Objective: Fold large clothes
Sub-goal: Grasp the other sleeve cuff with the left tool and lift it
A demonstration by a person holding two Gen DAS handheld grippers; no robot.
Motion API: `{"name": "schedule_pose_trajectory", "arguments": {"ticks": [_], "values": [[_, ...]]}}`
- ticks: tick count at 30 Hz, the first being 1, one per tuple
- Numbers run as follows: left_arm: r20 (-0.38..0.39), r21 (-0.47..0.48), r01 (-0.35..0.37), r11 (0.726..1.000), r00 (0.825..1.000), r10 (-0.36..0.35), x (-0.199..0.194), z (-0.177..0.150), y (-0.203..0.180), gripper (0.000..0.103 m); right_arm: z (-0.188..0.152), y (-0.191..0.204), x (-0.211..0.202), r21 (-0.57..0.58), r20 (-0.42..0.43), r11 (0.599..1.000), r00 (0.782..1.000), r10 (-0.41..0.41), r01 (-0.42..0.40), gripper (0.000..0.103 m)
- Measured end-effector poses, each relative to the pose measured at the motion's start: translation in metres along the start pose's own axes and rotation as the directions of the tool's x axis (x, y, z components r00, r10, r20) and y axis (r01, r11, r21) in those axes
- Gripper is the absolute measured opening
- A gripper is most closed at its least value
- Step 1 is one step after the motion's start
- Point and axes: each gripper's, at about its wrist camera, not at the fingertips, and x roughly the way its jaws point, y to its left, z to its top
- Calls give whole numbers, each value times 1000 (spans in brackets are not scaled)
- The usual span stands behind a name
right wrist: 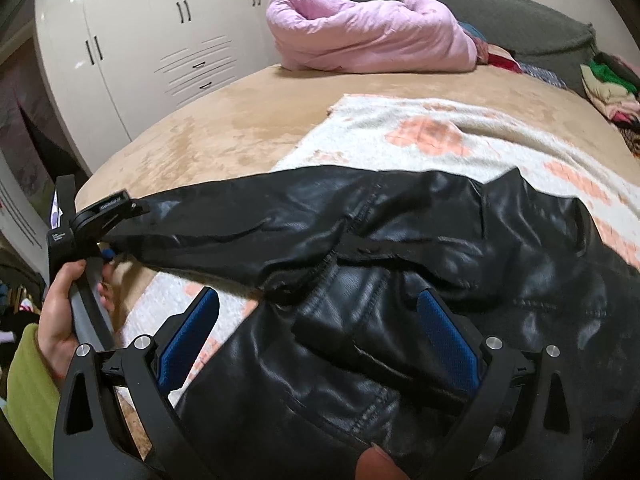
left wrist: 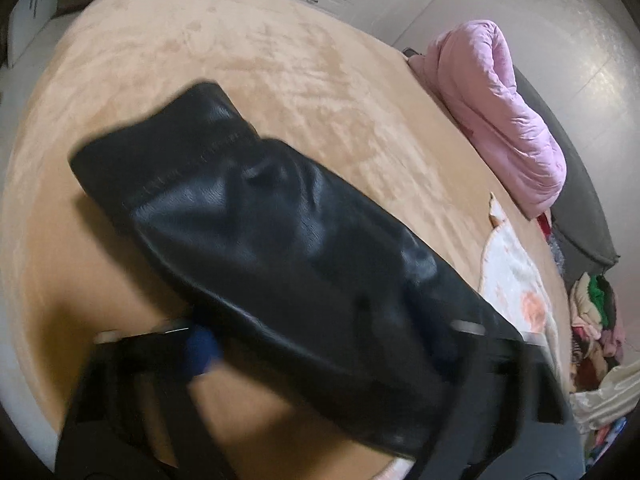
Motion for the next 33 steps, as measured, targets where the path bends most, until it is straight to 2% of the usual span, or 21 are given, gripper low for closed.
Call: {"name": "schedule_pose_trajectory", "arguments": {"ticks": [1,2,4,8,12,15,18,23,27,30,33], "values": [[0,-8,2,1000,1000,-2,1,2,4,21,-3,-3,-1,9,-1,1000,1000,-4,4,99],[-2,-32,48,998,999,-48,1,4,9,18,-5,-6,-3,19,-1,1000,1000,-9,9,99],[11,-45,95,994,995,-94,-4,5,11,8,-12,-15,-7,49,2,999,1000,-17,17,99],[81,-5,170,985,982,-169,-32,7,0,2,-28,-35,-15,113,-14,993,1000,-24,26,99],[135,89,199,976,968,-210,-63,2,-30,0,-38,-54,-29,147,-13,987,998,-56,58,99],[162,165,236,958,951,-262,-91,-2,-57,0,-43,-70,-44,186,2,980,997,-71,70,99],[154,233,270,934,938,-310,-109,-7,-83,0,-48,-86,-59,231,20,970,996,-85,78,99],[148,350,327,878,906,-396,-146,-22,-133,0,-54,-110,-83,303,56,950,994,-97,75,99],[142,447,337,828,888,-438,-164,-40,-173,0,-60,-125,-98,337,77,938,990,-115,83,99],[108,534,350,769,874,-473,-175,-65,-209,0,-67,-139,-109,375,93,924,988,-121,77,99],[40,630,364,686,867,-496,-178,-103,-246,0,-72,-149,-119,406,108,911,986,-128,73,99]]}}
